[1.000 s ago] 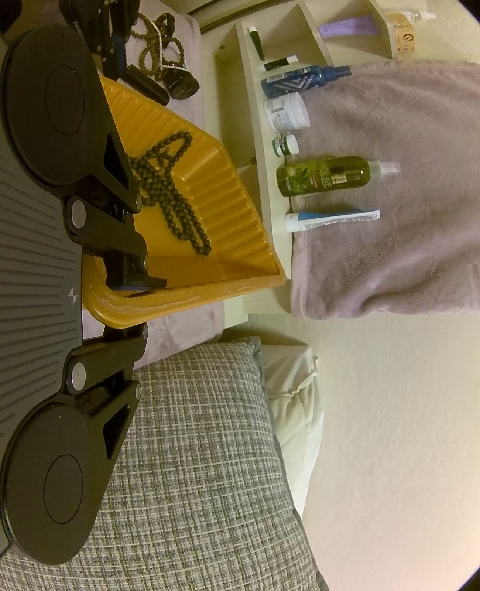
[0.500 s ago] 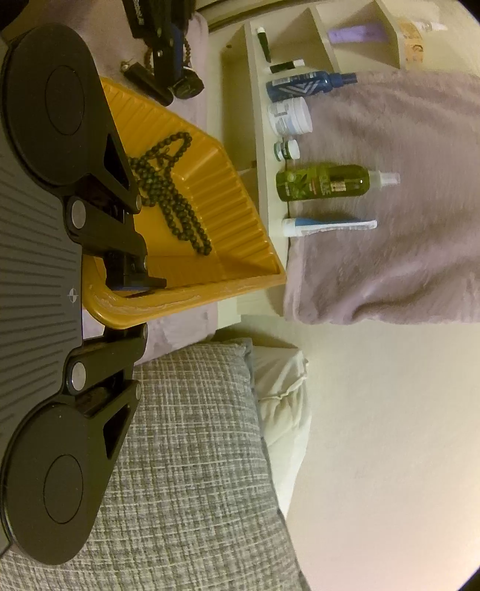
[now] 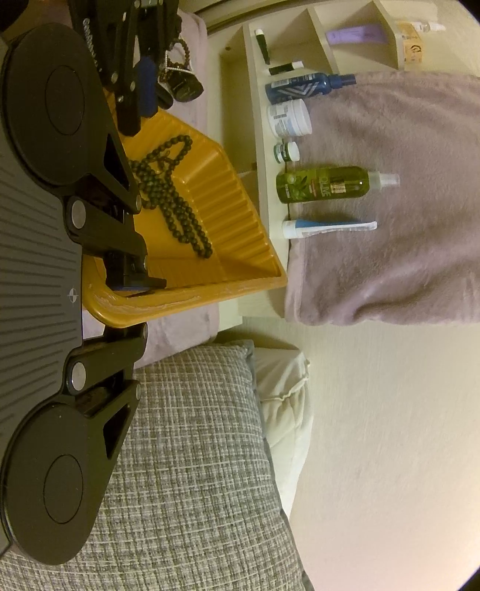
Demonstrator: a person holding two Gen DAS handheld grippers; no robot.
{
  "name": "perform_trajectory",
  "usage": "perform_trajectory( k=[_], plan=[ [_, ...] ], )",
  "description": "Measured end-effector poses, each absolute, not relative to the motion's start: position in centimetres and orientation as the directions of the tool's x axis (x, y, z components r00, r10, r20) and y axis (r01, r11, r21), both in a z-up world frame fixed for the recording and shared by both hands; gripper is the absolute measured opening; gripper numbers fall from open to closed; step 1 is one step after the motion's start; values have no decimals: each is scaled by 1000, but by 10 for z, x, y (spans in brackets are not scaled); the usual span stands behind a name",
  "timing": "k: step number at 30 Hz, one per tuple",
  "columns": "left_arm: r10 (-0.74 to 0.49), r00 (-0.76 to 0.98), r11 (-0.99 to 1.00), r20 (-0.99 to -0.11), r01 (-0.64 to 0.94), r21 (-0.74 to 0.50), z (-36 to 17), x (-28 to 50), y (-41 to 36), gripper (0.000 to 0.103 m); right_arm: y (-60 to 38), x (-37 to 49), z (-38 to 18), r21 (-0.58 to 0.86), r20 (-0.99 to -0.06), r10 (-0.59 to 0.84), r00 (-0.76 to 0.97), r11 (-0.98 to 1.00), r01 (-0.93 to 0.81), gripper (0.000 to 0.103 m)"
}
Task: Organize jewelry
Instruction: 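Move the left gripper back to the jewelry pile while the right gripper holds the tray, then close the left gripper on the black cylindrical case while the right holds the tray rim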
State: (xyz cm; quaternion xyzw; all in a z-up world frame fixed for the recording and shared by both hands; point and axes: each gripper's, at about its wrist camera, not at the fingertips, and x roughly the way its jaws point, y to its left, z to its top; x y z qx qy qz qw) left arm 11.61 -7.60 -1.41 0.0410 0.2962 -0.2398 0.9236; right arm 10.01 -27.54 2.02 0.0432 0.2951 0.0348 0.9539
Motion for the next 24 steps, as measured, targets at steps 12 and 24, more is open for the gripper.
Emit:
perform_trajectory(
  k=[12, 24],
  plan=[
    [-215, 797, 963, -565, 269, 13, -23, 101, -11, 24, -272, 100, 21, 101, -558, 91, 825, 994, -41, 5],
    [-145, 780, 972, -608, 228, 62, -54, 107, 7, 24, -269, 99, 22, 74, -548, 79, 833, 996, -46, 5]
  ],
)
